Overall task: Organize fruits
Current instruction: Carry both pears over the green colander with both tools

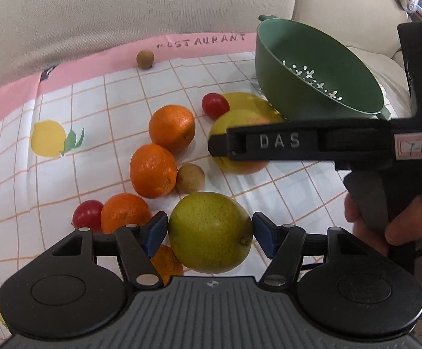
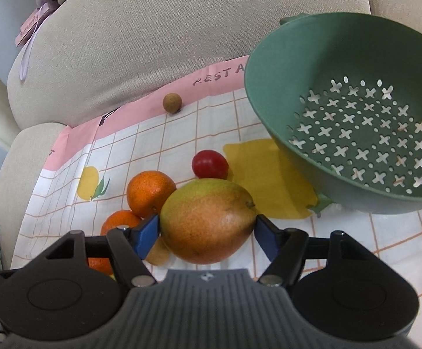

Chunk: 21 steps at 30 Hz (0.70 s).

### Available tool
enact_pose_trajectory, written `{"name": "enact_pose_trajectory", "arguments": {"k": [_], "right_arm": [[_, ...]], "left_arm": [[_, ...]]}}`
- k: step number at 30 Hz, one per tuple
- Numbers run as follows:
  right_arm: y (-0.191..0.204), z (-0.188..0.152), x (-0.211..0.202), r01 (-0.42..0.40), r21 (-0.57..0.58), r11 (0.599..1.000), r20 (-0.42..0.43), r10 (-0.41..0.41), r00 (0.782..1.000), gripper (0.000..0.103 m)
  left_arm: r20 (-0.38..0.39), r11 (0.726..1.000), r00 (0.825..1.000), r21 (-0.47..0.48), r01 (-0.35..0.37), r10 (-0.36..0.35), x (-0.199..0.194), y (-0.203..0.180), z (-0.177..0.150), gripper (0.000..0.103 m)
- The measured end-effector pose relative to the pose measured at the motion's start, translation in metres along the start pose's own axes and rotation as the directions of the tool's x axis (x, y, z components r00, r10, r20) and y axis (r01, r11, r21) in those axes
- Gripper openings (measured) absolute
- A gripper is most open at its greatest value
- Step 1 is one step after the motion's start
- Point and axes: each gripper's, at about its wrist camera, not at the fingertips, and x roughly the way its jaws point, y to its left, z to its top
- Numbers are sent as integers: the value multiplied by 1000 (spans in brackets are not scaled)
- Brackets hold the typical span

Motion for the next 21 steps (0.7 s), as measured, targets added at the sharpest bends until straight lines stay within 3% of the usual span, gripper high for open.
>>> {"name": "enact_pose_trajectory", "arguments": {"k": [7, 12, 21], "right_arm": [[-9, -8, -14, 13, 6, 1000, -6, -13, 1000, 68], [-10, -13, -28, 14, 10, 1000, 6, -14, 1000, 68], [-7, -23, -72, 12, -8, 1000, 79, -12, 997, 68]], "left_arm": [[11, 999, 1000, 28, -15, 15, 2, -4, -1, 74], [-39, 999, 999, 47, -28, 30, 10, -7, -5, 77], [18, 1000, 1000, 6, -23, 23, -10, -7, -13, 76]]}}
